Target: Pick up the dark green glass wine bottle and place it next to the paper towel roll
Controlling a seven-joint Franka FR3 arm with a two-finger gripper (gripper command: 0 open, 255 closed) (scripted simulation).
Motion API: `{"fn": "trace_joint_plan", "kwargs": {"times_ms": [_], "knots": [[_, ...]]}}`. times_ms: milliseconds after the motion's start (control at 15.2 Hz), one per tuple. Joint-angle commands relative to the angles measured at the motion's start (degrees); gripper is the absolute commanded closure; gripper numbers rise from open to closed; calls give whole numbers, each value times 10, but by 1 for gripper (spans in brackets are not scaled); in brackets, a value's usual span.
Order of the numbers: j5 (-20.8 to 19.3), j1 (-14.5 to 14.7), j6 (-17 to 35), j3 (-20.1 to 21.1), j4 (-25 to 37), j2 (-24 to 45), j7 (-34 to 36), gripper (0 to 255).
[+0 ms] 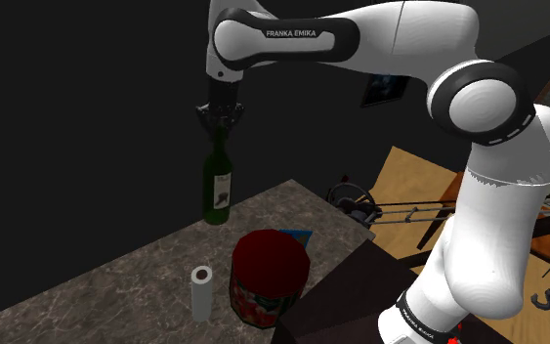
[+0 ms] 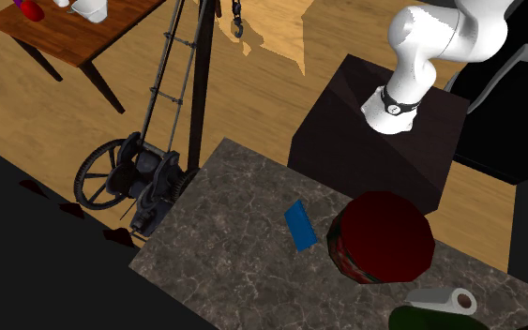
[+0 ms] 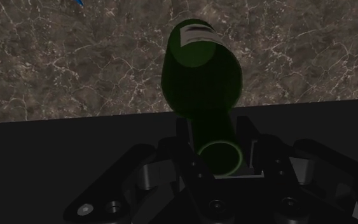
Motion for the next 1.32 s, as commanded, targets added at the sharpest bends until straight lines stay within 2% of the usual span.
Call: {"fn": "trace_joint_plan", "kwargs": {"times_ms": [0, 1254], "knots": [[0, 0, 17, 0, -18, -1, 0, 255], [-4, -1, 156, -1, -136, 19, 6, 255]]}}
